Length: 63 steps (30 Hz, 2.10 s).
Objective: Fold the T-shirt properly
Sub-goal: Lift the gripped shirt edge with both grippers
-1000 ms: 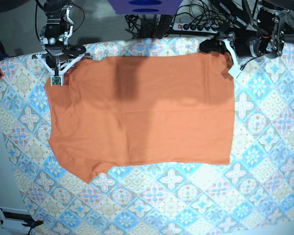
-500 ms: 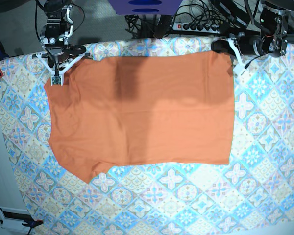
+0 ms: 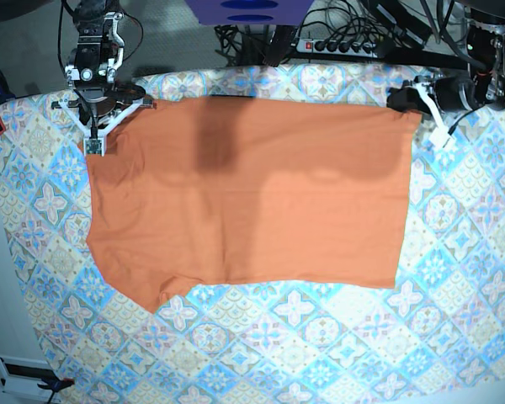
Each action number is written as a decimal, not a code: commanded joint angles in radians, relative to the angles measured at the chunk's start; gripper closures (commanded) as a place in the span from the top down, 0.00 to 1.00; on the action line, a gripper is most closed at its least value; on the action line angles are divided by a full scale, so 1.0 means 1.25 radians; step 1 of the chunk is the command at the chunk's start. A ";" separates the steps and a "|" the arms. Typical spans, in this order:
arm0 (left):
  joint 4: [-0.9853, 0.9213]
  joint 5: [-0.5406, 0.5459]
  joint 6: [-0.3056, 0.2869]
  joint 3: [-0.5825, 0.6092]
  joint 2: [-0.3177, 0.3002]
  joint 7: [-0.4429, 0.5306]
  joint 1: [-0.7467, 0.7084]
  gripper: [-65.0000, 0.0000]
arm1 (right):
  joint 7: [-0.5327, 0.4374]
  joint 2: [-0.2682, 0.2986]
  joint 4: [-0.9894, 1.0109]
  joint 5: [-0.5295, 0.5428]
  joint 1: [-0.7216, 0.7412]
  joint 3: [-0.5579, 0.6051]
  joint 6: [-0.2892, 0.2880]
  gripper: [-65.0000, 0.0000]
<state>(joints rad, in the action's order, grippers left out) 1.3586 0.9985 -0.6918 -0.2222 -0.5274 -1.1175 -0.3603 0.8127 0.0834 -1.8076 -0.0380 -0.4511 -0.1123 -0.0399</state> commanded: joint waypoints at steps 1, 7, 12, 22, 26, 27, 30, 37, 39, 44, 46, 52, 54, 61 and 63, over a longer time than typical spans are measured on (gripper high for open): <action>0.021 0.012 -0.005 -0.006 -0.018 0.005 0.003 0.00 | -0.013 0.006 -0.016 -0.003 0.002 -0.004 0.006 0.00; 0.149 0.054 -0.005 -0.034 -0.013 -0.071 -0.001 0.00 | -0.013 0.006 -0.023 -0.003 0.024 -0.004 0.006 0.00; 0.158 0.052 -0.005 -0.100 0.013 -0.130 0.030 0.00 | -0.013 0.006 -0.024 -0.003 0.037 -0.004 0.006 0.00; 0.150 -0.046 -0.005 -0.144 0.038 -0.151 0.059 0.00 | -0.010 0.004 -0.019 -0.106 0.089 0.003 0.006 0.00; 0.054 -0.060 -0.005 -0.142 0.037 -0.151 0.115 0.00 | -0.008 0.003 -0.005 -0.122 0.121 0.003 0.006 0.00; 0.032 -0.074 -0.005 -0.141 0.037 -0.152 0.129 0.00 | -0.008 0.003 0.001 -0.122 0.127 0.003 0.006 0.00; 0.001 -0.100 -0.005 -0.119 0.037 -0.152 0.167 0.00 | -0.008 0.003 0.034 -0.124 0.141 0.003 0.006 0.00; -0.006 -0.116 -0.005 -0.099 0.038 -0.152 0.210 0.00 | -0.014 0.003 0.114 -0.124 0.188 0.003 0.006 0.00; -0.007 -0.117 -0.005 -0.099 0.038 -0.152 0.220 0.00 | -0.014 0.003 0.115 -0.124 0.198 0.003 0.006 0.00; -0.061 -0.154 -0.005 -0.099 0.044 -0.152 0.262 0.00 | -0.014 0.003 0.148 -0.124 0.225 0.005 0.006 0.00; -0.079 -0.191 -0.005 -0.098 0.059 -0.152 0.281 0.00 | -0.014 0.003 0.187 -0.124 0.246 0.005 0.004 0.00; -0.090 -0.283 -0.005 -0.065 0.085 -0.151 0.321 0.00 | -0.027 0.003 0.232 -0.125 0.267 0.005 0.004 0.00; -0.090 -0.300 -0.005 -0.061 0.105 -0.150 0.327 0.00 | -0.041 0.003 0.232 -0.125 0.267 0.005 0.004 0.00; -0.090 -0.349 -0.005 -0.061 0.112 -0.147 0.343 0.00 | -0.042 0.003 0.232 -0.125 0.268 0.005 0.004 0.05; -0.090 -0.349 -0.005 -0.062 0.112 -0.146 0.344 0.00 | -0.042 0.003 0.232 -0.125 0.268 0.005 0.003 0.11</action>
<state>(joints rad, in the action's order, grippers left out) 1.2320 0.5560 -0.6964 -0.2920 -0.3683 -1.3087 0.0551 0.7742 0.0772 -1.5024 -0.1802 -0.1295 -0.1047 -0.0441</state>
